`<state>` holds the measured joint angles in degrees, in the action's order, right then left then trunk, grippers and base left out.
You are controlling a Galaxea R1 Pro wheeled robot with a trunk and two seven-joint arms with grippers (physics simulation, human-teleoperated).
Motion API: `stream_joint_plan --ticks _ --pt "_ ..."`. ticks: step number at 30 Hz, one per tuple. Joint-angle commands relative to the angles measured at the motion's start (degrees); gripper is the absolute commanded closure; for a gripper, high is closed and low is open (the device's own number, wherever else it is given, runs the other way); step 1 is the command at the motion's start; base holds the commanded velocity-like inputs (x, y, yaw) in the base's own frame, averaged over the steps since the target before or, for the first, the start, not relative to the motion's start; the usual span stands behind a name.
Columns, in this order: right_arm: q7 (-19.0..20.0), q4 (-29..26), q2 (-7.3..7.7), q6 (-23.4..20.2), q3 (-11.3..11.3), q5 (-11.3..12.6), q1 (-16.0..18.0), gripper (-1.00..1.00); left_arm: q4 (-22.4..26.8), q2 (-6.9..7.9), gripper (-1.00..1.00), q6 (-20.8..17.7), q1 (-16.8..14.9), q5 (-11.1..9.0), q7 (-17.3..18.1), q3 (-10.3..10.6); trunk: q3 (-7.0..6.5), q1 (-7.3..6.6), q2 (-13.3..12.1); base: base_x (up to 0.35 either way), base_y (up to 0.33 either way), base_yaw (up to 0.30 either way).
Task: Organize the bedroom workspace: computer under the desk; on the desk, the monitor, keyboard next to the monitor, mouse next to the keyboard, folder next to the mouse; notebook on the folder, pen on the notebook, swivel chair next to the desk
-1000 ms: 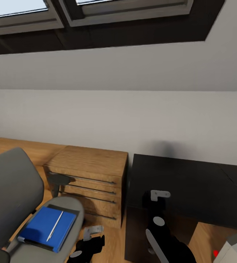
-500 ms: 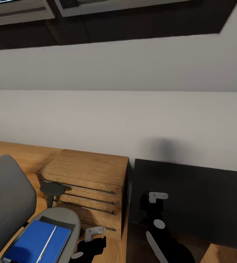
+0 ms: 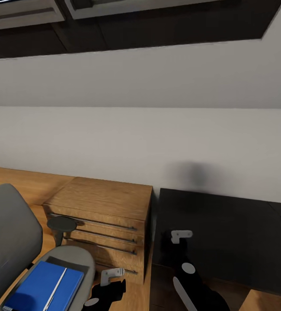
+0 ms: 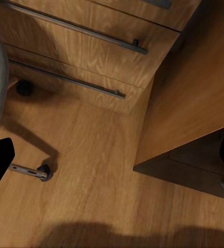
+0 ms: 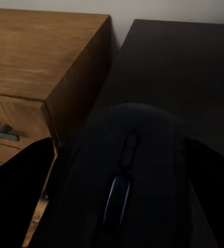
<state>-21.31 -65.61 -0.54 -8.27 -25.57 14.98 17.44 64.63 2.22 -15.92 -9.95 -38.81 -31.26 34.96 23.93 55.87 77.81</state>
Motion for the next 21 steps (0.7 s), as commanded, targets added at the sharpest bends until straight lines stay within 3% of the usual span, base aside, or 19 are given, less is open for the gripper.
stream_joint_plan --ticks 1,4,19,20,21 --pt "0.15 -0.08 0.04 -0.28 -0.13 0.27 0.05 1.0 0.11 0.07 -1.0 -0.11 -0.07 -0.34 -0.47 0.2 0.07 0.0 0.04 0.0 0.0 0.0" --pt "1.89 -0.05 0.08 -0.33 -0.1 0.24 0.05 1.0 0.14 0.07 -1.0 -0.14 -0.07 -0.36 -0.47 0.2 0.07 0.0 0.04 0.0 0.0 0.0" --pt "2.53 -0.04 0.1 -0.35 -0.09 0.11 0.06 1.0 0.23 0.08 -1.0 -0.09 -0.07 -0.37 -0.38 0.2 0.07 0.0 0.04 0.0 0.0 0.0" --pt "2.53 -0.04 0.1 -0.35 -0.09 0.1 0.05 -1.0 0.23 0.08 -1.0 -0.09 -0.07 -0.38 -0.38 0.2 0.07 0.0 0.04 0.0 0.0 0.0" --pt "2.51 -0.04 0.1 -0.35 -0.09 0.08 0.05 -1.0 0.23 0.1 -1.0 -0.09 -0.07 -0.37 -0.38 0.2 0.07 0.0 0.04 0.0 0.0 0.0"
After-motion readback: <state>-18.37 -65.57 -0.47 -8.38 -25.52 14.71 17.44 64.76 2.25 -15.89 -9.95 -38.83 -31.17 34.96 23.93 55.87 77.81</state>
